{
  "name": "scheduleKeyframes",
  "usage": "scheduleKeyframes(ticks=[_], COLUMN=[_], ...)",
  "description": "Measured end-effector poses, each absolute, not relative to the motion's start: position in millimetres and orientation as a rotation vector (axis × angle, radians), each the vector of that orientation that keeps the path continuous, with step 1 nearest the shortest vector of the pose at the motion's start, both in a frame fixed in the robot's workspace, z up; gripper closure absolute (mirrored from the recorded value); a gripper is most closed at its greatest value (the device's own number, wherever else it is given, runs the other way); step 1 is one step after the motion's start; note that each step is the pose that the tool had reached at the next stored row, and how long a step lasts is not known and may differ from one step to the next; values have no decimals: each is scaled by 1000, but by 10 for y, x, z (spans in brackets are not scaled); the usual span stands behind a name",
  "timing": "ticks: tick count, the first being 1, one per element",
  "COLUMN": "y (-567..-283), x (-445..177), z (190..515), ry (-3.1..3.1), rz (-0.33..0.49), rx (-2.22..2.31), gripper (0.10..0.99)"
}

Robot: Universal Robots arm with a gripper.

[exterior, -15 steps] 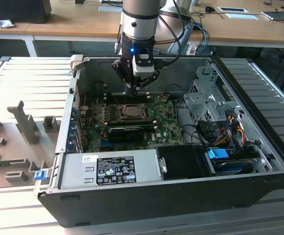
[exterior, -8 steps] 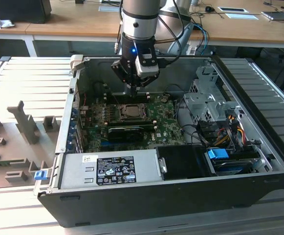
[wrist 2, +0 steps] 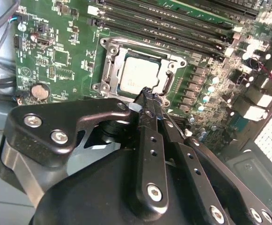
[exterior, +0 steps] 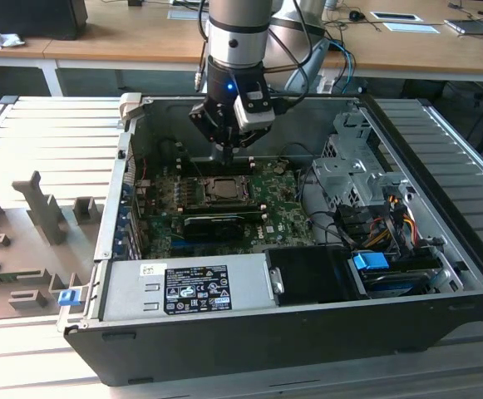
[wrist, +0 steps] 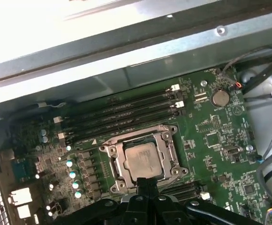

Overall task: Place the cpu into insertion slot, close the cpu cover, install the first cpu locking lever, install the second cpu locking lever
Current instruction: 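Install the first cpu locking lever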

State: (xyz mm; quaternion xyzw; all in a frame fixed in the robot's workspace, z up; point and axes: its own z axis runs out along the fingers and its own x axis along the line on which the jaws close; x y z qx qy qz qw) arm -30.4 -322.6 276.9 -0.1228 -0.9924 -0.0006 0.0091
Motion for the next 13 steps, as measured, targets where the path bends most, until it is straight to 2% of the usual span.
scheduleKeyframes(ticks=[6, 13], y=[-3262, -3276], x=[-305, -309], z=[2768, 2758], ry=[-3103, -3131], rz=[-119, -132], rx=[-348, -115], gripper=[980, 980])
